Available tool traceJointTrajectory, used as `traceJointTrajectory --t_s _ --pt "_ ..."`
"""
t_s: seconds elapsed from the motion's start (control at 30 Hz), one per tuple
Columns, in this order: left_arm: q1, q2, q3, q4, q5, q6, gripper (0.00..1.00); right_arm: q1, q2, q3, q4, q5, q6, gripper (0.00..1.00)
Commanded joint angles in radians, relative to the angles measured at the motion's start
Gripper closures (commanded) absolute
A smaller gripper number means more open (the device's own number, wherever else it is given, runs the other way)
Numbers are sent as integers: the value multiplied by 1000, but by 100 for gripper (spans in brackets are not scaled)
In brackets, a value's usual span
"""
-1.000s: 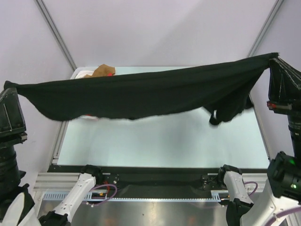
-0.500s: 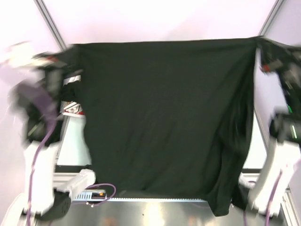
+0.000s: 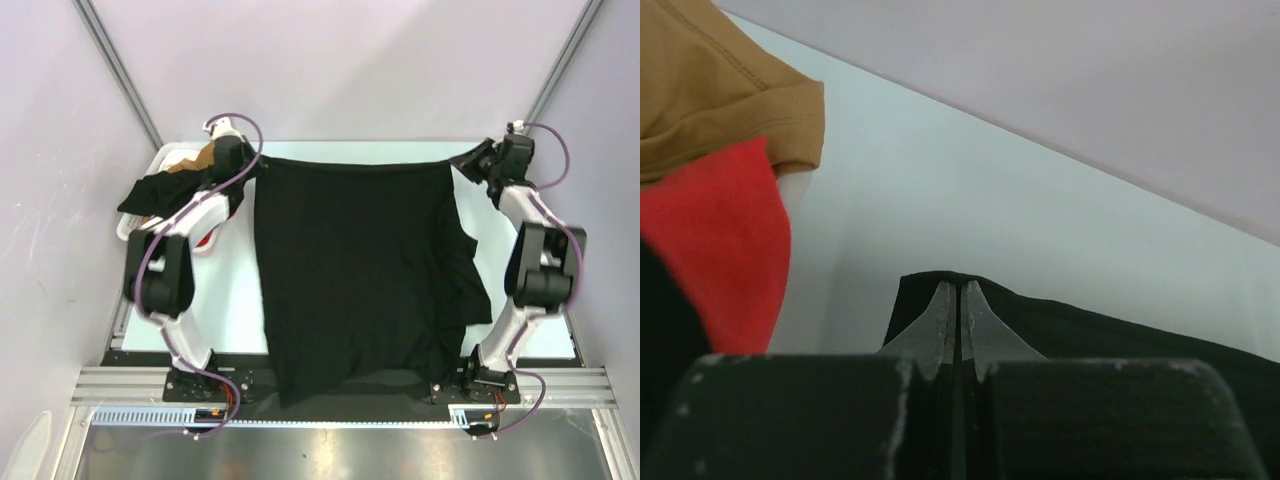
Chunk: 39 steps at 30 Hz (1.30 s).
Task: Fold and stack the tank tops
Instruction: Flatten the tank top out, then fold the tank top
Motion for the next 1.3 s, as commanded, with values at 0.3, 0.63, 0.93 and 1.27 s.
traceJointTrajectory --t_s 0.3,0.63,0.93,1.27 --pt "16 527 669 15 -6 34 100 6 568 610 159 56 13 100" --pt "28 631 820 -11 19 78 100 21 770 960 10 28 -18 100" --pt "31 529 581 58 10 66 100 38 541 591 67 27 -84 100" --pt "43 377 311 116 2 48 100 55 242 111 180 51 -144 100"
